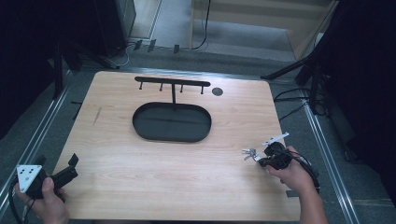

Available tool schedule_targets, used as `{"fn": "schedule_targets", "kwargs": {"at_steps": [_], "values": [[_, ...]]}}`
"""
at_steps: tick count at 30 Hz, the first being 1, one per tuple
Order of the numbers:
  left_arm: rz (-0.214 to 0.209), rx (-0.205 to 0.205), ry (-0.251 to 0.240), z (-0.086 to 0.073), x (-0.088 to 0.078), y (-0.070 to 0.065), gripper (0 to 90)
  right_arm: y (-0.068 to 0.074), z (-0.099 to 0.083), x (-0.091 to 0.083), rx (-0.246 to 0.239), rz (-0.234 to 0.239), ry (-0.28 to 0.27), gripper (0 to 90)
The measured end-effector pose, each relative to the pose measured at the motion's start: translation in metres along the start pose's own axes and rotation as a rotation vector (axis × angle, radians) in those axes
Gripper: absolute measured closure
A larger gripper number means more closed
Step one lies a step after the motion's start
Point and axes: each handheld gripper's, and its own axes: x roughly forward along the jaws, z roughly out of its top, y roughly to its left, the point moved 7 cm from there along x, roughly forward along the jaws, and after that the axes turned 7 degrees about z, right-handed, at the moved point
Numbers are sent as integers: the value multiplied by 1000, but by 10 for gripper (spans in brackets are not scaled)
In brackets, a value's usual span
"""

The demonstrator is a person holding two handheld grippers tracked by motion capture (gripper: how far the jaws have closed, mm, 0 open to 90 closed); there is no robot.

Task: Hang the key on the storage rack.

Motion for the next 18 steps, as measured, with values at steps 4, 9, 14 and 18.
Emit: {"fn": "schedule_targets", "kwargs": {"at_steps": [4, 9, 14, 18], "values": [[2, 0, 0, 0, 0, 0, 0, 2, -1, -1, -28, -25, 13, 854], [4, 3, 3, 0, 0, 0, 0, -1, 13, -12, -63, -92, -17, 855], [-3, -11, 2, 0, 1, 1, 0, 7, 27, -21, -80, -89, -20, 856], [-4, -6, 2, 0, 0, 0, 0, 12, 39, -28, -90, -84, -41, 857]]}}
